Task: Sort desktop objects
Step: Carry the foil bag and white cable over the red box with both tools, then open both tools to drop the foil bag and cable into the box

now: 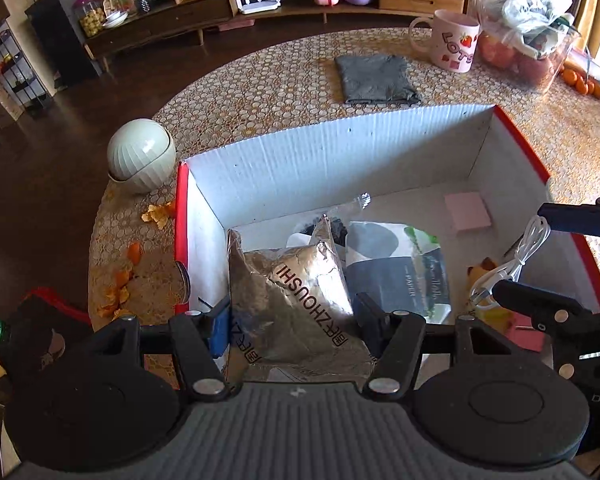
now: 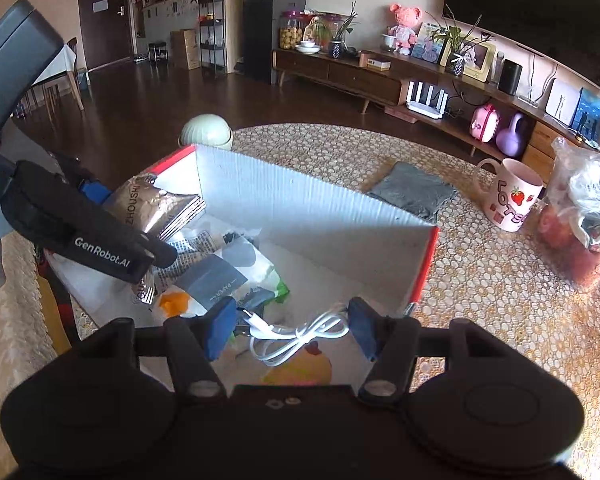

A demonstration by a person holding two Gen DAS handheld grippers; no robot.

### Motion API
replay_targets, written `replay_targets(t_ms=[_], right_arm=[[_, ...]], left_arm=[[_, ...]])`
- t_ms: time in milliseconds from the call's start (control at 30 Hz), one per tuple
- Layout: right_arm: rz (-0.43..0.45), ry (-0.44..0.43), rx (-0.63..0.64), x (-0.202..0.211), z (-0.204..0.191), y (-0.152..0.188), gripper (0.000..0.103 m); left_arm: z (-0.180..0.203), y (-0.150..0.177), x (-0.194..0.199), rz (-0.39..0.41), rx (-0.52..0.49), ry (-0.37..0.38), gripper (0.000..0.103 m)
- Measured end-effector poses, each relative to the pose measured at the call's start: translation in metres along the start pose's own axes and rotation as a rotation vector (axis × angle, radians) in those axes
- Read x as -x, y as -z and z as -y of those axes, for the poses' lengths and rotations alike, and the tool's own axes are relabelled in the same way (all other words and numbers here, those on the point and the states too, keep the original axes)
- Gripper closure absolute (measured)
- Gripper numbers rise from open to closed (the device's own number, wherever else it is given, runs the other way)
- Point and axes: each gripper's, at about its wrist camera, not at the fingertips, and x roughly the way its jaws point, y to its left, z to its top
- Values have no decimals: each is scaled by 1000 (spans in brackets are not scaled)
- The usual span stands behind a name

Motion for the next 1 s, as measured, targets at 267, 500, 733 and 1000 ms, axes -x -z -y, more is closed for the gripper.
replay_targets(t_ms=[267, 500, 733, 1000], right_arm=[[-31, -3, 28, -18, -6, 7, 42], [-51, -7, 31, -25, -9, 14, 39], [-52, -9, 25, -22, -5, 17, 33], [-31, -26, 24, -6, -2, 13, 24]], left_arm=[[9, -2, -18, -20, -47, -12, 42], [16, -1, -21, -22, -66, -9, 42], [15, 1, -18, -10, -40, -10, 42], [9, 5, 3, 79, 35, -7, 32]])
